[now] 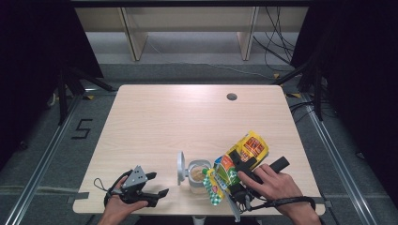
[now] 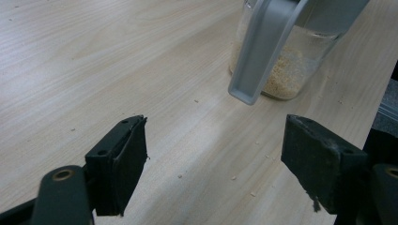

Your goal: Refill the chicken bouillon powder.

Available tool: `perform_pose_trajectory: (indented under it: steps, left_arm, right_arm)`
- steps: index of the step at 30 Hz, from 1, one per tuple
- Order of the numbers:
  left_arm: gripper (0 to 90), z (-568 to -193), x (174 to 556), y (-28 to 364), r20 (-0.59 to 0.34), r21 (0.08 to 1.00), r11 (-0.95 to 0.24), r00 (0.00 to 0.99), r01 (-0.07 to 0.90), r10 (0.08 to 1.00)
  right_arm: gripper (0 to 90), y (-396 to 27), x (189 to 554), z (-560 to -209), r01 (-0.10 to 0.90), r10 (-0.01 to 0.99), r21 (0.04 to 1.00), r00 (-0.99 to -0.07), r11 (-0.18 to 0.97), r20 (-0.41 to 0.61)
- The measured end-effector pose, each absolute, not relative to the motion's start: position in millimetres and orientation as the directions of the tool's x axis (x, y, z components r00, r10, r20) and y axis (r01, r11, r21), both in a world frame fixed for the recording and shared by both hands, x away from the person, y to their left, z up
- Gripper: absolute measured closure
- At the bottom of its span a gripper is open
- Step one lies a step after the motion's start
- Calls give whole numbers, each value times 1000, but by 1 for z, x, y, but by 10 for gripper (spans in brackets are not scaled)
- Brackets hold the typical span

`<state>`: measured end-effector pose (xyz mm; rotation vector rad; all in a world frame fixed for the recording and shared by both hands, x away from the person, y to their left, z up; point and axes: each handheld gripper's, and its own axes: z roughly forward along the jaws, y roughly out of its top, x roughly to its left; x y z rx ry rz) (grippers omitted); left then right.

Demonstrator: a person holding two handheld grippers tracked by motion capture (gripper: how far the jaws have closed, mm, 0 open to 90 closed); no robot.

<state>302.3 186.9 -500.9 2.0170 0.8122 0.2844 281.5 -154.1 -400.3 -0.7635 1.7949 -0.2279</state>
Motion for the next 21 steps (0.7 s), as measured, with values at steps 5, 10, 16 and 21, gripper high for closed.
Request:
perform_pose_trajectory:
  steps: [5,10,16,21]
  left_arm:
    - [220,-501,303,187,-102,828,-366,756,425,646]
    - [221,-501,303,187,-100,827,-370,759,423,644]
    - [221,-501,302,187,-109,825,-367,757,431,644]
    - [221,-502,303,187,-111,826,-364,757,431,644]
  right_arm:
    - [572,-154,282,-399,-386,-607,-514,-168,766,-777]
    - [572,-154,281,-400,-385,-610,-518,-168,764,-774]
    - [574,-154,279,-403,-373,-571,-478,-197,795,-797]
    - [574,-153,281,-402,-389,-603,-509,-173,768,-778]
